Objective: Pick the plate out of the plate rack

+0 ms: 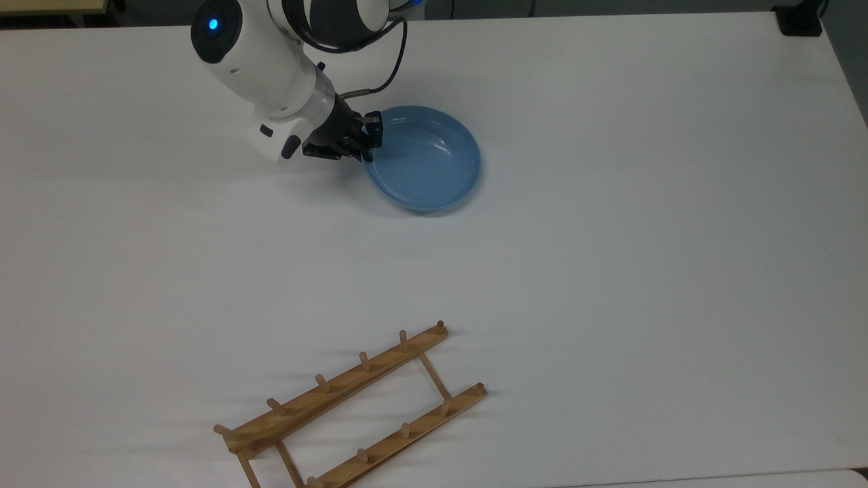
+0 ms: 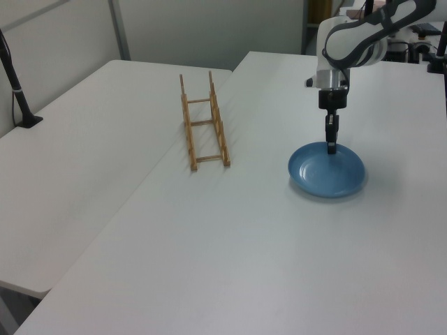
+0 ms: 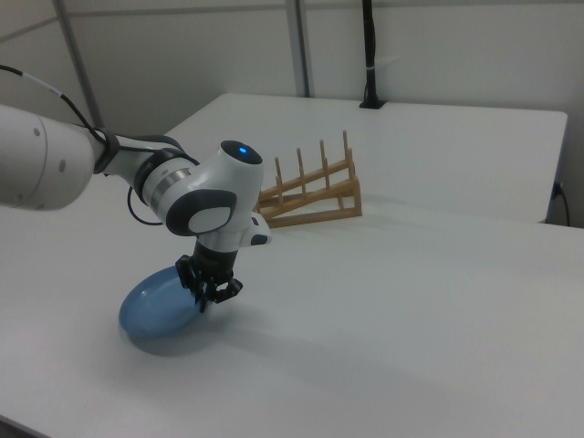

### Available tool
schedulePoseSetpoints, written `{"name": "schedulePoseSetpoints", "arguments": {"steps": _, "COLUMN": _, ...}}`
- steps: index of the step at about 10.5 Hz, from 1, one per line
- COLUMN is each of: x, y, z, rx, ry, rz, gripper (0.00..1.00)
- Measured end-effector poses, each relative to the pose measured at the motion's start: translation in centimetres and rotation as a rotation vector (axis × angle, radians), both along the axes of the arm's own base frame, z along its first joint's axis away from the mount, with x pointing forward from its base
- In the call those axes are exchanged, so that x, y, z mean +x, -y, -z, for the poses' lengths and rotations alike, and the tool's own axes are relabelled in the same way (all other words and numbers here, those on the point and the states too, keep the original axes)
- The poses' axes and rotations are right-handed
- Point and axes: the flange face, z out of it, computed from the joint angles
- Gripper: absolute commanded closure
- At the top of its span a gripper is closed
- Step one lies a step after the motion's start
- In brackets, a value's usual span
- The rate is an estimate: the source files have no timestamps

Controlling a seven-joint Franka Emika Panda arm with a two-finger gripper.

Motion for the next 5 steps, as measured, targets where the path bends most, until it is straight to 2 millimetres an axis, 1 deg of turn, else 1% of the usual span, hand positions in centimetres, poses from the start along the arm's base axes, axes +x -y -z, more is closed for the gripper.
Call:
{"name": "schedulePoseSetpoints", "arguments": {"steps": 3, "x": 0.4, "y": 0.3, "z": -0.4, "rx": -0.010, "ry": 0.019, "rz": 0.022, "gripper": 0.00}}
{"name": "schedulePoseSetpoints", "arguments": {"steps": 4, "x": 0.9, "y": 0.4, "z": -1.1, "rx": -0.015, "ry": 0.029, "rz": 0.042, "gripper": 0.00}}
{"name": "schedulePoseSetpoints", "arguments": {"steps": 5, "x": 1.5, "y": 0.4, "z": -2.3, "rx": -0.020, "ry": 0.047, "rz": 0.066, "gripper": 0.00}}
